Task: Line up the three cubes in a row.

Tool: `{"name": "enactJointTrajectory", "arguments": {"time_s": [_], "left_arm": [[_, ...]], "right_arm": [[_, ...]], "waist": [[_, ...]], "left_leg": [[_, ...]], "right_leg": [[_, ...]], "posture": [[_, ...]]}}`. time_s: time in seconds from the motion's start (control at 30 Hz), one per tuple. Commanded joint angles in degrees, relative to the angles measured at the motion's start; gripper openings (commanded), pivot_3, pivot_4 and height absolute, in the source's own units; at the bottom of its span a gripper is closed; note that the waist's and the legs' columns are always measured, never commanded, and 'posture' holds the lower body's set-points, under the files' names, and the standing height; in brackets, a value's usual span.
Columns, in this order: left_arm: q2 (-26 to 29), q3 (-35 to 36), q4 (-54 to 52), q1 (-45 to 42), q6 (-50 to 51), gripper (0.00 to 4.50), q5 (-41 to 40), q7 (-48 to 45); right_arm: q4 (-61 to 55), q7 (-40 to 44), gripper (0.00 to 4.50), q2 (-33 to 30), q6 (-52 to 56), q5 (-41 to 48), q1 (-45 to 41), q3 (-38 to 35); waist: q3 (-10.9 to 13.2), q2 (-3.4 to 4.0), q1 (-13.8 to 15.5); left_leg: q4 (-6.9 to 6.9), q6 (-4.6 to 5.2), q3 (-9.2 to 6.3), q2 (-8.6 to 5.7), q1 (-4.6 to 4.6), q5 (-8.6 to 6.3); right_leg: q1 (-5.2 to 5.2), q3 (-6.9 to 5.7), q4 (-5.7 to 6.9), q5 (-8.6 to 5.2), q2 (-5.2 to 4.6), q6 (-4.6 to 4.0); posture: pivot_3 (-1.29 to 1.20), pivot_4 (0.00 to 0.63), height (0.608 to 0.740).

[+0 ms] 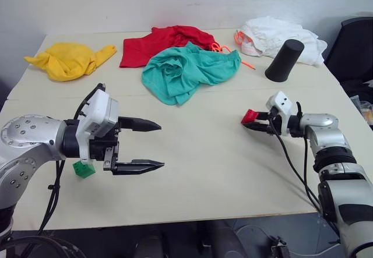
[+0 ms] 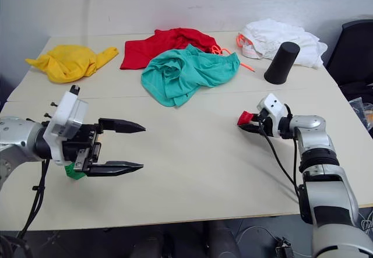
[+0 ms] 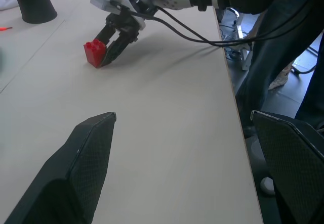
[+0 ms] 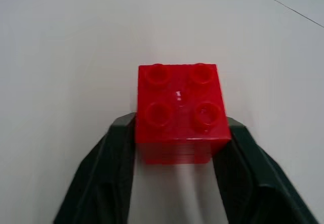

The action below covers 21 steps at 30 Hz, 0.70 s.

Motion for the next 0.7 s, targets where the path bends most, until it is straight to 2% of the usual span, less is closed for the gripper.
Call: {"name": "enactJointTrajectory", "arguments": {"time_s": [0.03,0.13,0.23,0.3,0.37,0.43,0.53,0.7], "left_arm": [[-0.4,-0.7,0.3,-1.7,-1.4,4.50,1.2,-1.5],[-0.3,-1.3,1.3,-2.3,-1.8,4.50,2.2,-2.9],[0.2,-2.5,2.2,-2.5,-2.3,4.50,3.2,-5.9],[0.3,-4.2,2.2,-2.5,-3.6,4.50,4.7,-8.0],[0.3,-5.9,2.2,-2.7,-4.3,4.50,6.3,-9.3],[-0.5,-8.0,2.6,-3.4,-5.3,4.50,8.4,-9.7],[-2.5,-9.3,2.7,-4.8,-5.2,4.50,8.3,-9.5],[-3.9,-10.6,2.1,-5.5,-5.8,4.50,9.6,-10.3]], "right_arm": [[-1.3,2.8,1.49,-0.6,-0.9,0.8,-0.9,-0.8],[-5.0,7.5,1.49,-1.0,-0.8,2.2,0.7,-0.7],[-25.1,17.4,1.49,-2.6,6.2,8.3,8.0,1.0],[-40.9,20.6,1.49,-4.6,12.2,12.4,14.3,2.6],[-50.6,20.5,1.49,-5.9,15.0,14.2,18.8,3.3],[-57.9,18.3,1.49,-5.9,13.1,13.6,23.6,4.0],[-62.7,14.5,1.49,-4.9,11.8,12.2,27.7,4.9],[-62.9,12.2,1.49,-5.1,6.9,8.5,32.0,7.8]], "waist": [[0.0,0.00,0.0],[0.0,0.00,0.1],[0.0,0.00,0.2],[0.0,0.00,0.5],[0.0,0.01,0.8],[0.0,0.01,1.0],[0.0,0.00,1.6],[0.0,0.00,1.7]], "left_leg": [[0.00,0.00,0.00,0.00,0.00,0.00],[0.00,0.00,0.00,0.01,0.00,0.00],[0.00,-0.04,-0.01,0.08,0.00,-0.01],[-0.02,-0.10,-0.06,0.14,-0.02,-0.03],[0.00,-0.13,-0.07,0.14,-0.03,-0.04],[0.06,-0.13,-0.03,0.12,-0.01,-0.04],[0.06,-0.14,0.01,0.10,0.06,-0.05],[0.06,-0.12,0.05,0.07,0.07,-0.05]], "right_leg": [[0.00,0.01,-0.01,0.00,0.01,0.00],[0.00,0.03,0.00,0.00,0.03,0.00],[0.00,0.09,0.00,0.00,0.15,0.00],[-0.02,0.08,-0.01,0.00,0.22,0.00],[-0.02,0.08,-0.01,0.00,0.23,0.00],[-0.01,0.11,0.00,0.00,0.24,0.00],[0.03,0.16,0.01,0.00,0.28,0.00],[0.02,0.22,0.00,0.00,0.30,0.00]], "posture": [[0.00,0.150,0.740],[0.00,0.150,0.740],[0.00,0.150,0.740],[0.00,0.150,0.740],[0.00,0.150,0.740],[0.00,0.150,0.740],[0.00,0.150,0.740],[0.00,0.150,0.740]]}}
